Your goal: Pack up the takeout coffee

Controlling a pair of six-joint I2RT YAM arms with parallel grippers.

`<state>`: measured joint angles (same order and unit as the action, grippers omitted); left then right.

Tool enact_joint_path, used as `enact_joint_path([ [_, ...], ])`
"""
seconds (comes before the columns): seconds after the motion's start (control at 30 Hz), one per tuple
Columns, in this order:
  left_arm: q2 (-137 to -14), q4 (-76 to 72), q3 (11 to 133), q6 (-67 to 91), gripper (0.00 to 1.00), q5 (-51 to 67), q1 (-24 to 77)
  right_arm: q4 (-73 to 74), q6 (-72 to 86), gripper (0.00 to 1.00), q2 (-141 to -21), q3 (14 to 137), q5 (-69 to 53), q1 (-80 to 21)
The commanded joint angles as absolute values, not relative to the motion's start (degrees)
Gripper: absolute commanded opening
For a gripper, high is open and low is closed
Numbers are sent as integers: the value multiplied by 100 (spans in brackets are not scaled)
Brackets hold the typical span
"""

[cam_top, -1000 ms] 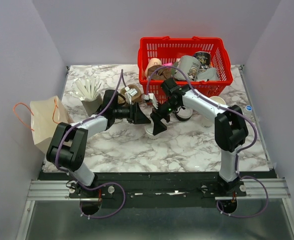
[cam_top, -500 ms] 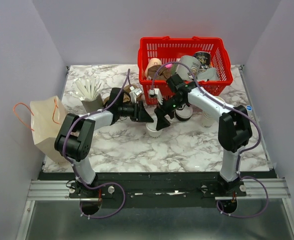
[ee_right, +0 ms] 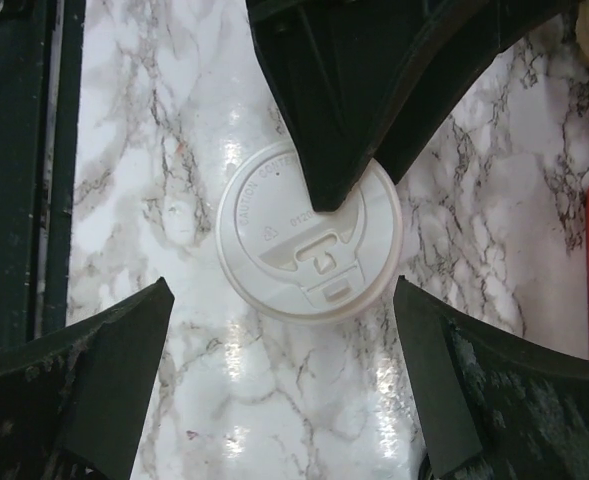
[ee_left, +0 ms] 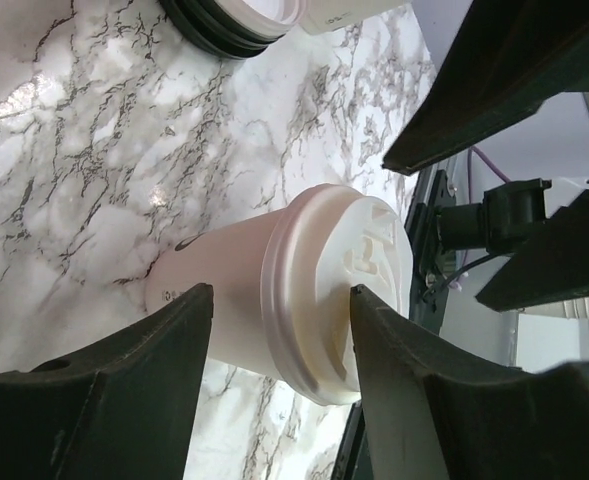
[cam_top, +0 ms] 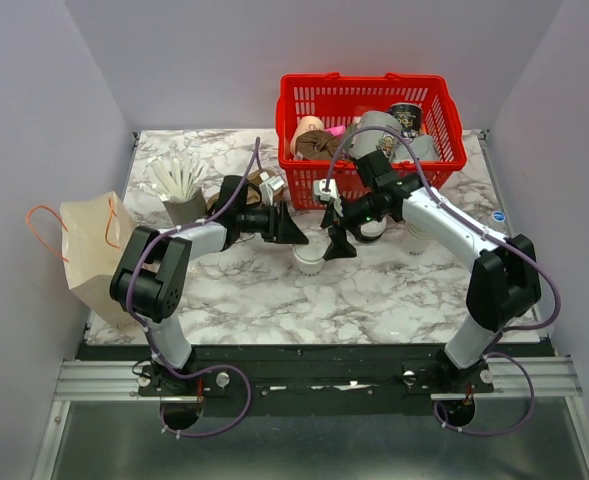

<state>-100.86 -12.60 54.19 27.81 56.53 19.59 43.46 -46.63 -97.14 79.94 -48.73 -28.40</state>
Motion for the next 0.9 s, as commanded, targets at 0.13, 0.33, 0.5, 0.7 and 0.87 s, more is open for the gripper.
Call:
enact_joint_path([
  [0.13, -9861, -3155, 5264, 4034, 99, 6214, 1907, 3806, -5676, 100, -9957, 8033, -4702, -2971],
  [0.33, -9563, -2902, 5081, 3913, 99, 5864, 1653, 4330, -6115, 100, -10195, 8401, -4886, -3067],
  [0.5, -8790, -1707, 4869, 2456, 99, 5362, 1556, 4553, -6196, 100, -10362, 8499, -4931, -3129],
  [0.7, -7972, -231, 4807, -435, 95, 5160, 1757, 4623, -6179, 100, -10537, 8560, -4948, -3164],
  [0.87, -7936, 518, 4930, -1924, 93, 5124, 2083, 4834, -6214, 99, -10678, 8701, -4975, -3164],
])
